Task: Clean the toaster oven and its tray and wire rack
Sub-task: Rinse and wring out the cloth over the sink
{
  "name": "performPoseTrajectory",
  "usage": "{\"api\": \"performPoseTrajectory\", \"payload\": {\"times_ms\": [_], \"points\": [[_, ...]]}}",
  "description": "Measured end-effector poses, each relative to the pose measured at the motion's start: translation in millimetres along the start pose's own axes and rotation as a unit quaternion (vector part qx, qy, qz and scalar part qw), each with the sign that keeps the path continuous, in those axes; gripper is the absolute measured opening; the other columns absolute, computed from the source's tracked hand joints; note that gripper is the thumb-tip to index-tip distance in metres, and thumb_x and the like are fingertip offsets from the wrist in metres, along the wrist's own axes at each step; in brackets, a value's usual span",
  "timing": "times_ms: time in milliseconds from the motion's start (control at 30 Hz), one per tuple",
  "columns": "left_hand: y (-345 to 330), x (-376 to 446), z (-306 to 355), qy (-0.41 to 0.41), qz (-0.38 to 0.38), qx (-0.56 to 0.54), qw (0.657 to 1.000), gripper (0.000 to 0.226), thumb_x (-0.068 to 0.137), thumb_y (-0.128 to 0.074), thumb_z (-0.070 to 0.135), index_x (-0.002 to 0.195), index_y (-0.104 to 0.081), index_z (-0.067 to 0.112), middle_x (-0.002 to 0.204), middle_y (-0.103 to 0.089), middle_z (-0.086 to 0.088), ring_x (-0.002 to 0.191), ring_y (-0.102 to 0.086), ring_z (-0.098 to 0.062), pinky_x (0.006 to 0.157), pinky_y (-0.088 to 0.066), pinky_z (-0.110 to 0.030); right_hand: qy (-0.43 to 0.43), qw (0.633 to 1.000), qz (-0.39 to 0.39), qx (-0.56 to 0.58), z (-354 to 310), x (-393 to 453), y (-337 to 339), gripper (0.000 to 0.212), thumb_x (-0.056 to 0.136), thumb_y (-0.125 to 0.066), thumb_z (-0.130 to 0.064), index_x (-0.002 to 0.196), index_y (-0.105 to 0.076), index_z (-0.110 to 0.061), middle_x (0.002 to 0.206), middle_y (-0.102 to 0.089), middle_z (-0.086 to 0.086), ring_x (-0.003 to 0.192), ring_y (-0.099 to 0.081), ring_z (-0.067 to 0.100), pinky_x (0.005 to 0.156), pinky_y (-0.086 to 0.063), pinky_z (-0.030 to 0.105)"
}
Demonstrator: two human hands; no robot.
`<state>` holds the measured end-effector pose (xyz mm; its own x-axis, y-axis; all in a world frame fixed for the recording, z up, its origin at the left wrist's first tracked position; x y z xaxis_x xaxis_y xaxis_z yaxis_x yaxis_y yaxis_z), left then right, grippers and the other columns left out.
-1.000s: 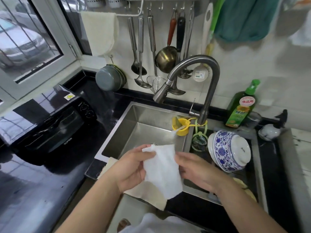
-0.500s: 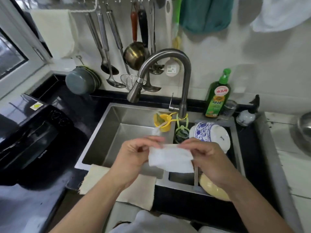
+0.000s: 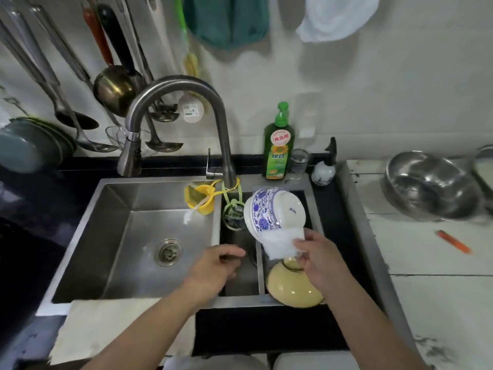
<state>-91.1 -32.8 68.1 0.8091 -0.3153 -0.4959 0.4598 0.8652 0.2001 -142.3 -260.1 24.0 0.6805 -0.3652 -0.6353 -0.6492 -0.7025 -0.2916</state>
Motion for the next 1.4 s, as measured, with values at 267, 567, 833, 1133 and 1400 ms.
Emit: {"api": "performPoseTrajectory", "payload": {"times_ms": [267, 567, 833, 1133, 1400], "points": [[20.7, 23.1, 2.2, 0.044, 0.042, -0.032, 0.998, 0.03, 0.103, -0.052, -0.003, 0.099, -0.079, 0.011, 0.108, -0.073, -0.015, 0.092, -0.076, -0.026, 0.08, -0.062, -0.032, 0.1, 0.983, 0.135, -0.069, -121.3, 109.5, 64.6, 0.035, 0.1, -0.053, -0.003, 0.134, -0.054, -0.009, 0.112, -0.061, 0.004, 0.105, -0.058, 0.022, 0.088, -0.049, 0.031], [55.6, 22.0, -52.8, 0.108, 0.09, -0.032, 0.99, 0.023, 0.103, -0.053, -0.005, 0.1, -0.074, 0.005, 0.097, -0.069, -0.012, 0.087, -0.068, -0.028, 0.075, -0.052, -0.034, 0.221, 0.861, 0.27, -0.369, -46.1, 97.7, 18.1, 0.038, 0.089, -0.046, 0.006, 0.12, -0.067, -0.003, 0.119, -0.066, 0.017, 0.113, -0.06, 0.034, 0.09, -0.043, 0.029], [129.2, -30.1, -142.5, 0.161, 0.178, -0.015, 0.971, 0.03, 0.095, -0.049, -0.015, 0.098, -0.072, 0.004, 0.091, -0.066, -0.016, 0.079, -0.062, -0.027, 0.068, -0.045, -0.034, 0.361, 0.743, -0.208, -0.524, 146.1, -19.2, -177.9, 0.033, 0.092, -0.053, -0.011, 0.119, -0.064, -0.026, 0.122, -0.053, -0.011, 0.112, -0.053, 0.006, 0.096, -0.042, 0.019], [254.0, -164.7, -232.5, 0.228, 0.354, 0.018, 0.907, 0.026, 0.091, -0.059, 0.001, 0.093, -0.076, 0.02, 0.093, -0.078, 0.002, 0.092, -0.073, -0.022, 0.088, -0.055, -0.039, 0.333, 0.442, -0.374, -0.745, 281.8, -29.2, -221.3, 0.074, 0.09, -0.034, -0.052, 0.158, -0.011, -0.033, 0.167, 0.011, -0.003, 0.153, 0.015, 0.026, 0.123, -0.016, 0.044], [356.3, -223.2, -319.2, 0.212, 0.383, 0.089, 0.895, 0.032, 0.092, -0.058, -0.002, 0.102, -0.076, 0.023, 0.107, -0.072, 0.005, 0.103, -0.064, -0.011, 0.087, -0.042, -0.02, 0.417, 0.356, -0.316, -0.774, 380.5, -50.6, -312.3, 0.088, 0.092, -0.034, -0.07, 0.155, -0.03, -0.008, 0.166, -0.018, 0.012, 0.154, -0.006, 0.034, 0.12, -0.015, 0.059]]}}
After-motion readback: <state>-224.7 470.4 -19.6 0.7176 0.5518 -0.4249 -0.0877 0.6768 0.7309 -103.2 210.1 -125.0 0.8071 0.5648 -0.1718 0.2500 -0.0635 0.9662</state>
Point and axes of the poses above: each hand's wrist, its own x-axis towards the middle knuckle, its own y-axis out of the back of the hand, z = x × y, the point moved 3 cm from there along x, towards the middle knuckle
